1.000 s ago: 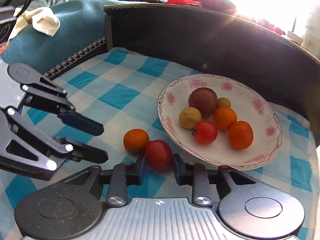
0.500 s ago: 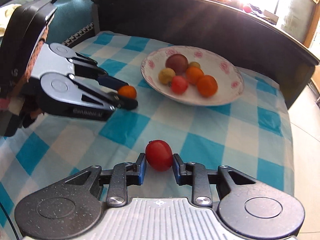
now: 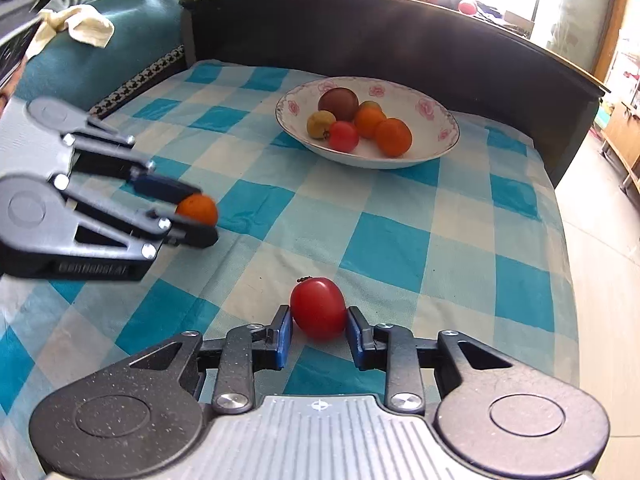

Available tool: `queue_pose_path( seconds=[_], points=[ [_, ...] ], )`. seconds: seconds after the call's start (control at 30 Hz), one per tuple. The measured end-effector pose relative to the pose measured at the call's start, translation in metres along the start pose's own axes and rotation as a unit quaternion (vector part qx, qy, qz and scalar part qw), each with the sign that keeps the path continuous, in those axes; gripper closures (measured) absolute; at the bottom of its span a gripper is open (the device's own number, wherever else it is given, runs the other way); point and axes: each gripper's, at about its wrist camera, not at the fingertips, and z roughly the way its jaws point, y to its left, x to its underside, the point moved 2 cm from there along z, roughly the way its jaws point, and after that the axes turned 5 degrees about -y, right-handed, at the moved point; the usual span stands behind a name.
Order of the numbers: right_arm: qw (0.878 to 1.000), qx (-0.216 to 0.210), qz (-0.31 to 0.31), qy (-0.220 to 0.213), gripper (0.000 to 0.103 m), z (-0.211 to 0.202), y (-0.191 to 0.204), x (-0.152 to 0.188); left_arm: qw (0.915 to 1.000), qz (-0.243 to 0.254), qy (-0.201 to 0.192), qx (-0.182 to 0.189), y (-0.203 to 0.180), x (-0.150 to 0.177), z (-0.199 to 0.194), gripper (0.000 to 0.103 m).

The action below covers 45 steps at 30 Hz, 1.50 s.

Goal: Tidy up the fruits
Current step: 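Grasp an orange with the left tool while the right tool grasps a red tomato, then carry the orange and the red tomato over the white bowl with both tools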

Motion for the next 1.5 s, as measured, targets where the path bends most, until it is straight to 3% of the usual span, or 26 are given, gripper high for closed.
queue_pose_path(
  seconds=[0.13, 0.17, 0.23, 0.3, 0.53, 0.6, 0.67, 0.77, 1.0, 1.5],
  points=[
    [1.000, -0.010, -0.006, -0.002, 0.068, 0.002, -0.002, 0.000, 0.9996, -0.025, -0.002, -0.013, -0.002, 0.006, -0.003, 0.064],
    [1.000, -0.016, -0.005, -0.002, 0.054, 0.002, -0.003, 0.000, 0.9995, -0.030, -0.002, -0.014, -0.002, 0.006, -0.003, 0.064],
    [1.000, -0.015, -0.002, -0.005, 0.040, 0.002, -0.004, 0.001, 0.9992, -0.036, -0.005, -0.015, -0.001, 0.008, -0.003, 0.063],
    [1.000, -0.019, -0.006, -0.006, 0.048, 0.004, -0.005, 0.000, 0.9991, -0.038, -0.009, -0.016, 0.000, 0.009, -0.003, 0.063],
    [0.999, -0.019, -0.025, -0.008, 0.063, 0.008, 0.004, -0.005, 0.9988, -0.043, -0.016, -0.014, 0.004, 0.012, -0.003, 0.056],
    [0.999, -0.029, -0.027, -0.003, 0.083, 0.007, 0.008, -0.005, 0.9989, -0.042, -0.017, -0.015, 0.004, 0.012, -0.003, 0.056],
    [0.999, -0.016, -0.036, -0.001, 0.082, 0.005, 0.013, -0.004, 0.9987, -0.049, -0.012, -0.007, 0.004, 0.011, -0.003, 0.063],
    [0.999, -0.012, -0.034, 0.007, 0.082, 0.005, 0.014, -0.006, 0.9989, -0.047, -0.008, -0.008, 0.001, 0.009, -0.003, 0.065],
    [1.000, -0.010, -0.010, -0.006, 0.083, 0.003, 0.009, -0.020, 0.9989, -0.045, -0.010, -0.006, -0.002, 0.000, -0.004, 0.066],
    [0.997, 0.000, 0.055, -0.054, 0.082, 0.018, -0.019, -0.074, 0.9955, -0.063, -0.059, -0.039, 0.022, -0.065, 0.017, 0.066]
  ],
)
